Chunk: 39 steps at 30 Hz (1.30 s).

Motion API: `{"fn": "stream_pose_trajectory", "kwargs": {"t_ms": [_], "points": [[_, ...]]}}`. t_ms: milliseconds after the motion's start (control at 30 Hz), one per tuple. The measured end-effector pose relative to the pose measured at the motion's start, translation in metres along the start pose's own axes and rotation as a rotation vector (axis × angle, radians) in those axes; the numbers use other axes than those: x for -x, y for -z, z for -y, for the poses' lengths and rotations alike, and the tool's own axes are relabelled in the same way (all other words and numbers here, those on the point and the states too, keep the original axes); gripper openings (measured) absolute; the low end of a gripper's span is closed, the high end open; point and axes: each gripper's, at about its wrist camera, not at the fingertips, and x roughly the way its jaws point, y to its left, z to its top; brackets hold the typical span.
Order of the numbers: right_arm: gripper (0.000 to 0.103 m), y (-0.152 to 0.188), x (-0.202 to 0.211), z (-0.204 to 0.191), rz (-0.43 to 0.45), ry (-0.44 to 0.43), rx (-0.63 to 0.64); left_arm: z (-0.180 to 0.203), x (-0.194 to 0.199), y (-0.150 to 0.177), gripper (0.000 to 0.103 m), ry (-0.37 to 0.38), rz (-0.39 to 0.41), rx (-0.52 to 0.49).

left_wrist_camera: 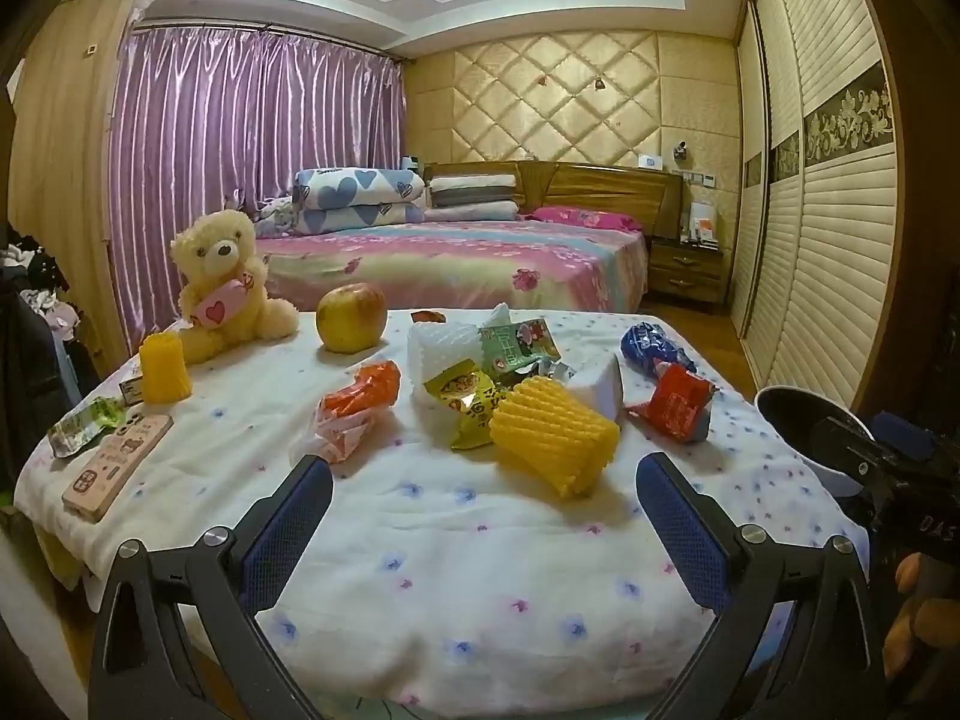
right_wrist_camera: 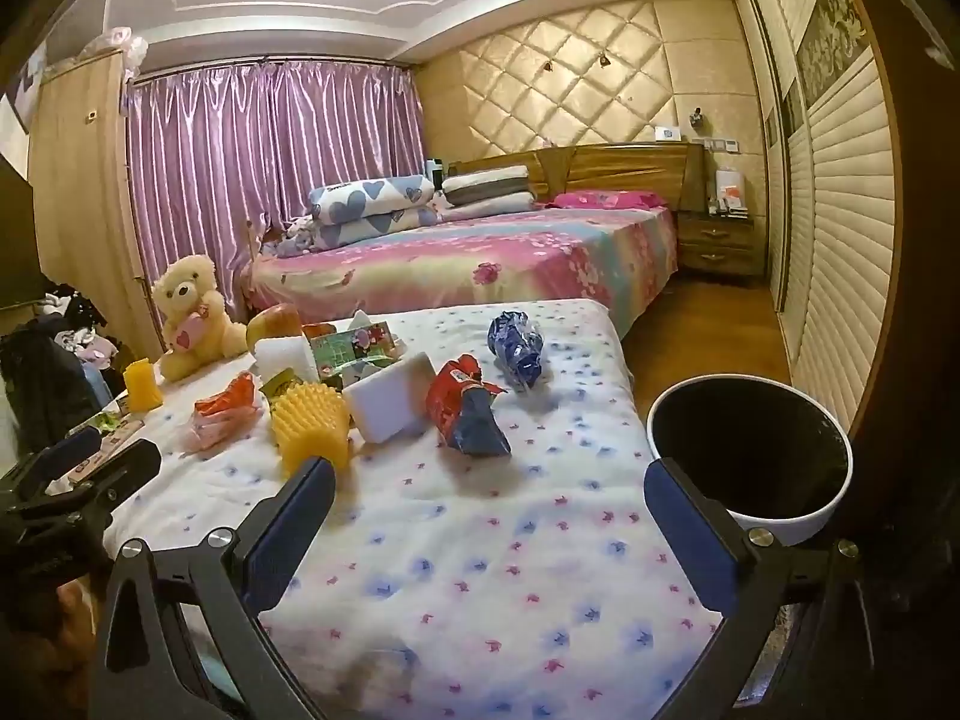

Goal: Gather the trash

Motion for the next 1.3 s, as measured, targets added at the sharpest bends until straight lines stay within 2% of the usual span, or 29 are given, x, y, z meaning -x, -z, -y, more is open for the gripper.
{"fn": "stream_pose_trajectory", "kwargs": {"t_ms": [1300], "points": [[0.103,-0.0024,0.0028,0.0000,-0.003,-0.025,-0.024,0.0017,-0.0023,0.0011,0.102,0.006,-0.007,-0.003]]}}
